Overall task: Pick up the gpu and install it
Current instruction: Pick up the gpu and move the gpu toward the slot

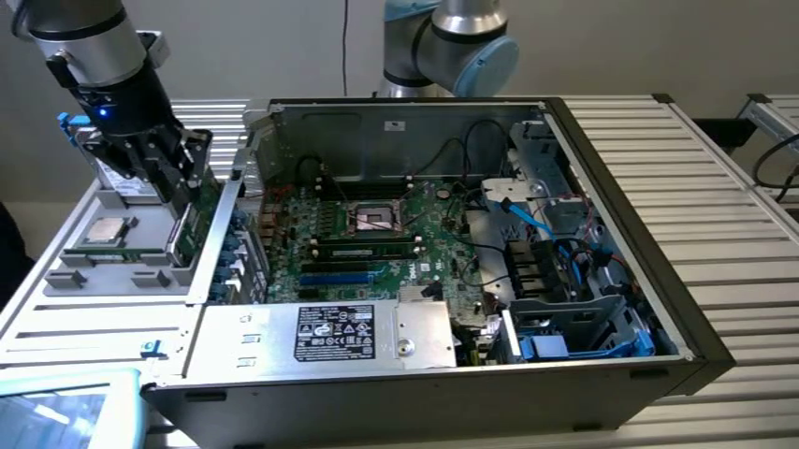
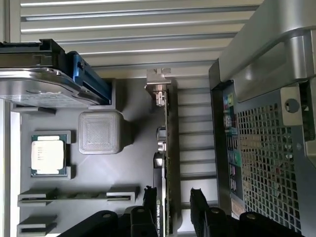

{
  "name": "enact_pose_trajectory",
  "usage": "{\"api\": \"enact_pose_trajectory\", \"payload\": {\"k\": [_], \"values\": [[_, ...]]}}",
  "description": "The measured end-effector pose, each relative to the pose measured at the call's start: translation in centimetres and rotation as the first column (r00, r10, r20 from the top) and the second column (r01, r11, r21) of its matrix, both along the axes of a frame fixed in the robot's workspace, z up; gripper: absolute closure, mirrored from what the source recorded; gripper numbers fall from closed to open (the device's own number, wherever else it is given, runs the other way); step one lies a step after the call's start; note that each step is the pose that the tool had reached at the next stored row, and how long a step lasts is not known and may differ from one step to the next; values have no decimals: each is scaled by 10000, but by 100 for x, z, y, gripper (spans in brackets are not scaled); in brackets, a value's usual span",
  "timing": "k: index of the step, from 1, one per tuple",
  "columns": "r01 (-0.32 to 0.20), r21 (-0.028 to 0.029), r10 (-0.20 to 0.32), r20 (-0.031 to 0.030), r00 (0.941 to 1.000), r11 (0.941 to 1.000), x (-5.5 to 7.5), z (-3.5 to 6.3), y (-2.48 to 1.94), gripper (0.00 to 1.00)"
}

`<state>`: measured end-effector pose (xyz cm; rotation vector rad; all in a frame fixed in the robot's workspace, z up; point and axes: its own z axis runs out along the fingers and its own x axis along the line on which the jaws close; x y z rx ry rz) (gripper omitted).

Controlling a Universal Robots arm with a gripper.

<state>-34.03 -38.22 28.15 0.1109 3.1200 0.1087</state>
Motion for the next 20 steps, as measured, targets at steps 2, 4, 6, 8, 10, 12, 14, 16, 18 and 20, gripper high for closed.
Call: {"api": "enact_pose_trajectory", "payload": {"k": [2,4,6,8,10,12,14,16,18,20], "values": [[0,1,0,1,10000,10000,-35,-36,22,58],[1,2,-1,2,10000,10000,-71,-73,40,58],[0,3,0,1,10000,10000,-78,-110,41,58],[0,5,0,1,10000,10000,-78,-147,41,58],[1,9,-1,1,10000,10000,-79,-183,41,58],[1,12,-1,1,10000,10000,-79,-219,41,58],[1,14,-1,0,10000,10000,-79,-255,41,58],[1,17,-1,1,10000,10000,-79,-291,41,58],[1,20,-1,1,10000,10000,-78,-328,42,58],[1,21,-1,0,10000,10000,-78,-363,41,58]]}}
